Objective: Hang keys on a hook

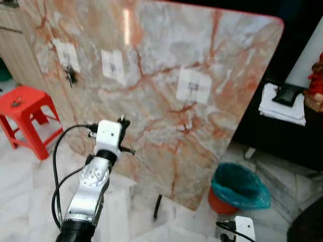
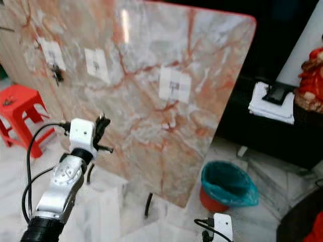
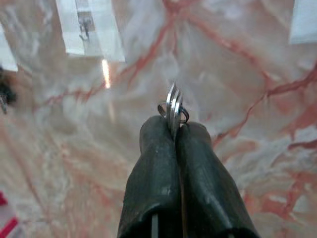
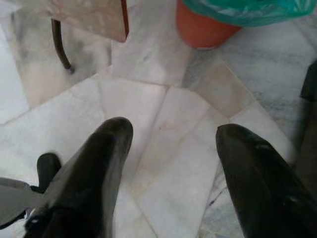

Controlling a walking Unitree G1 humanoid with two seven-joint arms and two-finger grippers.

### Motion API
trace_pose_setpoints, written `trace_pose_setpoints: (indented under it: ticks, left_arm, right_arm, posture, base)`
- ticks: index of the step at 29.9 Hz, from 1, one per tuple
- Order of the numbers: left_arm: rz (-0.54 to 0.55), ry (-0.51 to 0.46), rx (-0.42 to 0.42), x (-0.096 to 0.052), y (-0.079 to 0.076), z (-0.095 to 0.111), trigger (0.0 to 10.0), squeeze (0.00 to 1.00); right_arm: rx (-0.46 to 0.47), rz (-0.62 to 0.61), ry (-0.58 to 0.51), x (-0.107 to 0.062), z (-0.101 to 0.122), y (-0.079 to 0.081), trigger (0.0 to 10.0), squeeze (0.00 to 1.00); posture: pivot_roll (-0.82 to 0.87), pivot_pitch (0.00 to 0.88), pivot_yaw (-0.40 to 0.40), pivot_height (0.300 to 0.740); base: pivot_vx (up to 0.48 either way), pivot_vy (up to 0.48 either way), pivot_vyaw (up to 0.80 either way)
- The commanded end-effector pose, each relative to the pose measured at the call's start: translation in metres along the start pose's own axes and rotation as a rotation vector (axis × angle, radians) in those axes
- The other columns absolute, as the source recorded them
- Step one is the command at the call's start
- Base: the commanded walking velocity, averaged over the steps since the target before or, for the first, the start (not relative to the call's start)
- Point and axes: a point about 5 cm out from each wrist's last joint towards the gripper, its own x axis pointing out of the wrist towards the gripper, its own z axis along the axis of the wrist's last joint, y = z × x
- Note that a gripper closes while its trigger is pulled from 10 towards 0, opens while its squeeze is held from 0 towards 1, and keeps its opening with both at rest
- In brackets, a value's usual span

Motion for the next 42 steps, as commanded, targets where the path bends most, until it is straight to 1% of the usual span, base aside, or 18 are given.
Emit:
trace_pose_setpoints:
  ticks: [1,7,12,13,18,27,30,34,42]
  left_arm:
    - [-0.017,-0.027,-0.003,0.004,-0.004,0.006,10.0,0.0]
    - [-0.021,-0.033,0.004,0.005,-0.005,0.008,10.0,0.0]
    - [-0.007,-0.034,0.051,0.008,-0.004,0.01,10.0,0.0]
    - [0.018,-0.039,0.058,0.01,-0.002,0.012,10.0,0.0]
    - [0.054,-0.054,0.094,0.011,0.0,0.014,10.0,0.0]
    - [0.074,-0.081,0.082,0.012,0.0,0.017,10.0,0.0]
    - [0.087,-0.086,0.099,0.012,0.001,0.019,10.0,0.0]
    - [0.101,-0.113,0.059,0.013,0.003,0.023,10.0,0.0]
    - [0.137,-0.117,0.046,0.014,0.008,0.024,10.0,0.0]
  right_arm:
    - [0.004,-0.022,-0.001,-0.001,0.0,-0.007,10.0,0.0]
    - [0.002,-0.02,-0.002,-0.001,0.001,-0.008,10.0,0.0]
    - [0.007,-0.019,-0.003,-0.001,0.001,-0.008,10.0,0.0]
    - [0.008,-0.017,-0.003,-0.001,0.001,-0.007,10.0,0.0]
    - [0.007,-0.014,-0.004,-0.001,0.0,-0.007,10.0,0.0]
    - [0.002,-0.004,-0.006,-0.001,0.001,-0.006,10.0,0.0]
    - [0.001,0.001,-0.011,0.0,0.002,-0.005,10.0,0.0]
    - [-0.002,0.006,-0.016,0.0,0.004,-0.004,10.0,0.0]
    - [-0.011,0.017,-0.013,0.0,0.003,-0.002,10.0,0.0]
  posture:
    - [0.05,0.0,-0.098,0.74]
    - [0.04,0.0,-0.097,0.74]
    - [0.04,0.0,-0.097,0.74]
    - [0.04,0.0,-0.097,0.74]
    - [0.04,0.0,-0.099,0.74]
    - [0.04,0.0,-0.102,0.74]
    - [0.04,0.0,-0.102,0.74]
    - [0.03,0.0,-0.1,0.74]
    - [0.04,0.0,-0.094,0.74]
  base:
    - [0.0,-0.382,0.0]
    - [0.0,-0.387,0.0]
    - [0.0,-0.334,0.0]
    - [0.0,0.0,0.0]
    - [0.0,0.0,0.0]
    - [0.0,0.0,0.0]
    - [0.0,0.0,0.0]
    - [0.0,0.0,0.0]
    - [0.0,0.0,0.0]
